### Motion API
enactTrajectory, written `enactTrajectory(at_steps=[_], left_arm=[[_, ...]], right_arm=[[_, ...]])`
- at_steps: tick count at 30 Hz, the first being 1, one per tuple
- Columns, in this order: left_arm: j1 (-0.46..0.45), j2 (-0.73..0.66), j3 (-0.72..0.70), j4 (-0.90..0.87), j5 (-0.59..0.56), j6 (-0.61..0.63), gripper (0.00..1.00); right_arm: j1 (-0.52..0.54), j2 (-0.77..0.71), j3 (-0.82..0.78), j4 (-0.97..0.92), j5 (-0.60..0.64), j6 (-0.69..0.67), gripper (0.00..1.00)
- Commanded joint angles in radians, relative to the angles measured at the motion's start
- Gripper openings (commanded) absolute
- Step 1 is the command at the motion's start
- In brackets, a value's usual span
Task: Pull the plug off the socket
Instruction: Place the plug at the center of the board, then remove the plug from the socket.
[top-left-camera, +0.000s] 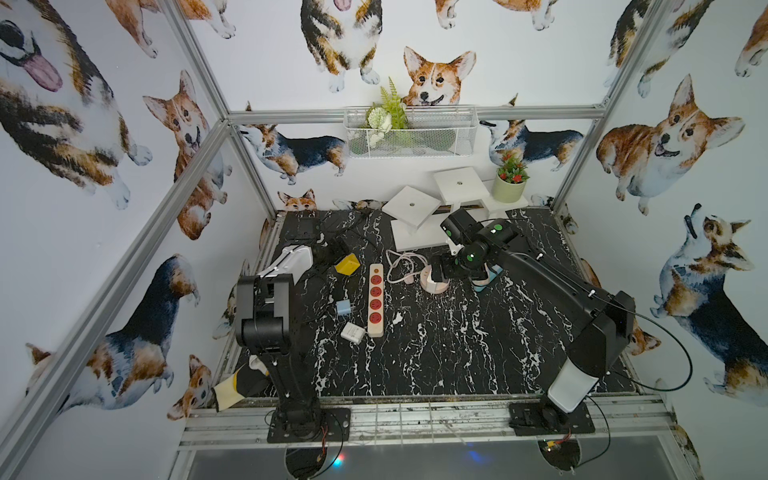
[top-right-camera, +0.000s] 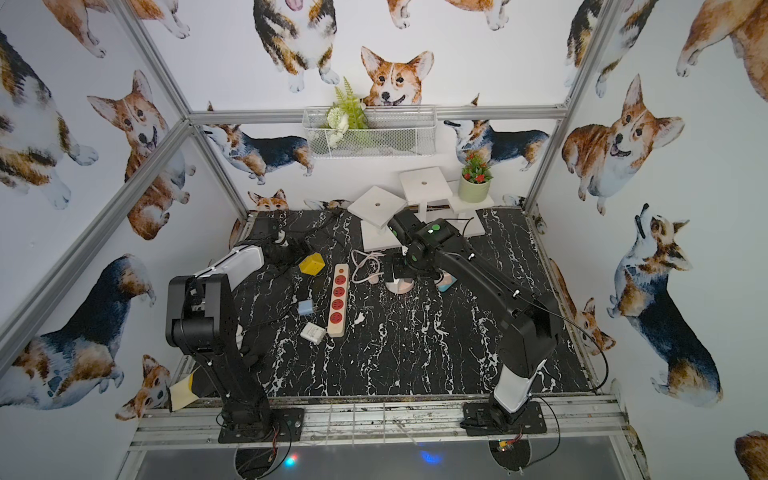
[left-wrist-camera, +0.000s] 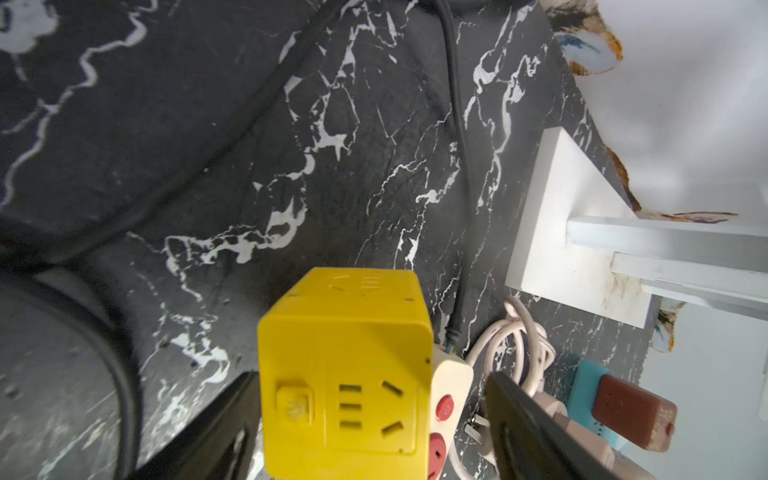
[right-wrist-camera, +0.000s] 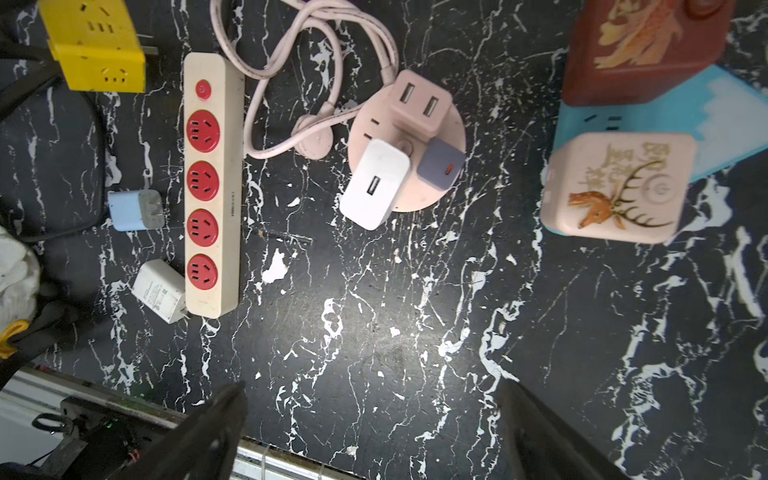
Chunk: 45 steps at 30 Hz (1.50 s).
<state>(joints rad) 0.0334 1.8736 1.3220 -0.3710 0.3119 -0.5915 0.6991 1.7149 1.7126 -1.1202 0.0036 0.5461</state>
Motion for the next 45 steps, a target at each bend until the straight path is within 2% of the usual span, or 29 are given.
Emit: enactTrajectory(at_steps=[1, 5, 9, 20, 23, 27, 32, 36, 45], left_arm=[[0.0, -0.039, 0.0, -0.086, -0.077, 0.023, 0.92], [-0.021, -0.082, 0.014, -0.14, -0.111, 0.042, 0.91], [-0.111, -0.095, 0.074, -0.197, -0.139, 0.111, 0.84], [-0.513, -0.077, 0.117, -0.078, -0.252, 0.245, 0.55], [-0.597, -0.05, 0.113, -0.023, -0.266, 0.259, 0.52], [-0.68, -0.018, 0.111, 0.03, -0.301, 0.283, 0.53], [-0.726, 0.021, 0.13, 0.042, -0.316, 0.299, 0.6], [-0.751, 0.051, 0.155, 0.026, -0.312, 0.314, 0.65], [-0.771, 0.108, 0.207, -0.062, -0.34, 0.304, 0.68]], right_arm=[[-0.028, -0.018, -0.012, -0.041, 0.062, -0.018, 1.0], [-0.076, -0.027, -0.038, -0.052, 0.112, -0.021, 1.0], [-0.127, -0.026, -0.067, -0.053, 0.096, -0.017, 1.0], [-0.164, -0.089, -0.172, -0.032, 0.053, 0.08, 1.0], [-0.168, -0.116, -0.217, -0.022, 0.049, 0.097, 1.0], [-0.18, -0.145, -0.266, -0.013, 0.026, 0.099, 1.0], [-0.186, -0.177, -0.297, -0.02, 0.028, 0.09, 1.0], [-0.193, -0.196, -0.322, -0.018, 0.026, 0.088, 1.0], [-0.205, -0.213, -0.361, -0.001, 0.014, 0.095, 1.0]])
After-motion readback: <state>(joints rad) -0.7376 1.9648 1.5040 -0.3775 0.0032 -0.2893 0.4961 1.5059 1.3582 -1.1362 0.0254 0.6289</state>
